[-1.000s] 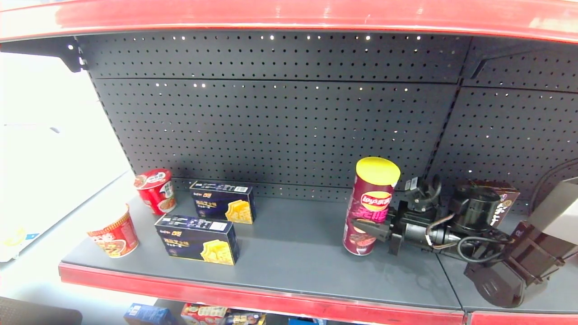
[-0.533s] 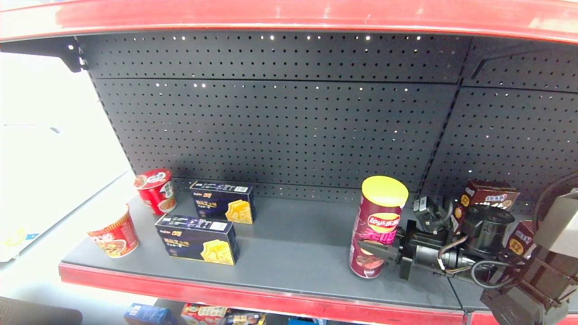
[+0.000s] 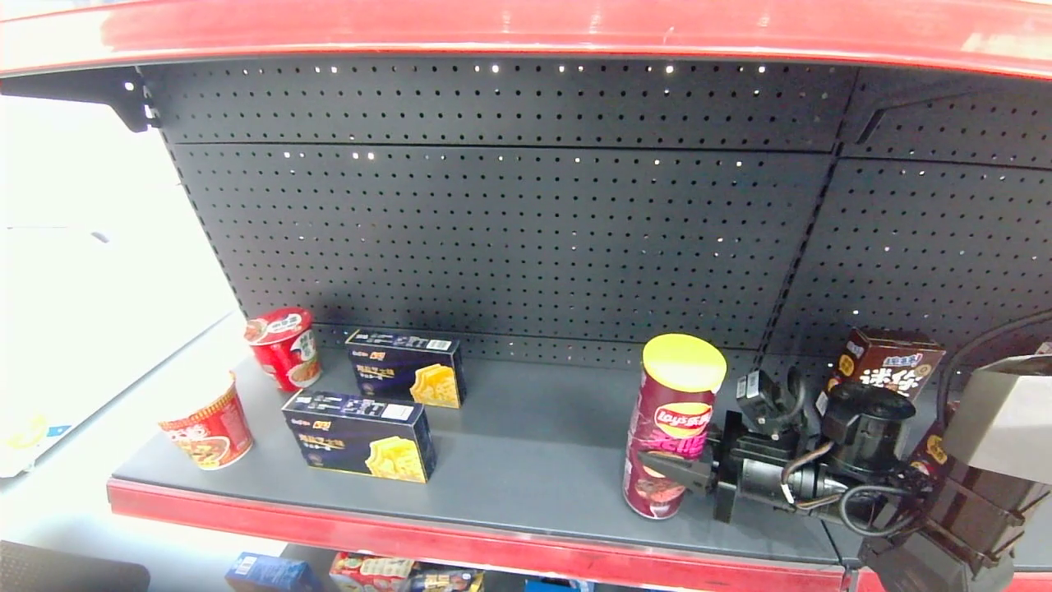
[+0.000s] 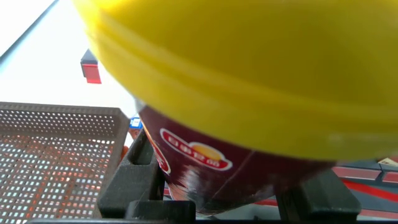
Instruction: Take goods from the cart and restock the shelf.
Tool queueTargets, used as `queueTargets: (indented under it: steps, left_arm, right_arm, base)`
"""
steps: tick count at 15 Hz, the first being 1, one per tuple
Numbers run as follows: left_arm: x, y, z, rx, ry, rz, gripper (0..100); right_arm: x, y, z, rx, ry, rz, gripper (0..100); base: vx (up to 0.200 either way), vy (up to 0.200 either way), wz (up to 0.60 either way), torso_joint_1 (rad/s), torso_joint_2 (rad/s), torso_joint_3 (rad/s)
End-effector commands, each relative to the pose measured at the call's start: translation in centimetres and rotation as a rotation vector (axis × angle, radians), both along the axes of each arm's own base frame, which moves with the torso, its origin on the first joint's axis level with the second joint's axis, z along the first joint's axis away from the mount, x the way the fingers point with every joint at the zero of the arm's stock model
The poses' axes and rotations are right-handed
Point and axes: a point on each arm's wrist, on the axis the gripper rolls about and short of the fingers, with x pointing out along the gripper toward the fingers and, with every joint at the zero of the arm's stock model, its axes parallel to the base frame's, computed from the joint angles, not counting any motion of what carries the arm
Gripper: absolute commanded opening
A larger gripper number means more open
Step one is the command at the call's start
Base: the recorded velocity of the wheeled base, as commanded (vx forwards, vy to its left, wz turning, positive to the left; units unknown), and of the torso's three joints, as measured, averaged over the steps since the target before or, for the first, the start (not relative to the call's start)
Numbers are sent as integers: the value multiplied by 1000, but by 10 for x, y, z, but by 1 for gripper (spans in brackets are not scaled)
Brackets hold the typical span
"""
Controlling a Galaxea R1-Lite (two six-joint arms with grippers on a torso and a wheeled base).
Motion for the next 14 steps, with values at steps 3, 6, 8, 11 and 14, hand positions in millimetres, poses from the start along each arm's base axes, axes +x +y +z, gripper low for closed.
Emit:
queueTargets:
  steps: [3, 6, 8, 11, 14]
  left_arm:
    - [0, 0, 0, 0, 1, 0, 0]
    - [0, 0, 0, 0, 0, 0, 0]
    - [0, 0, 0, 0, 1, 0, 0]
    - [0, 0, -1, 0, 4, 0, 0]
    - [0, 0, -2, 1, 7, 0, 0]
  right_arm:
    - [4, 4, -9, -7, 20, 7, 0]
    - [8, 6, -12, -6, 20, 10, 0]
    - [10, 7, -14, -8, 22, 10, 0]
    - [10, 7, -16, -11, 23, 11, 100]
    - [9, 6, -16, -12, 26, 8, 100]
  base:
    - [0, 0, 0, 0, 0, 0]
    - [0, 0, 0, 0, 0, 0]
    - [0, 0, 0, 0, 0, 0]
    - [0, 0, 0, 0, 0, 0]
    - [0, 0, 0, 0, 0, 0]
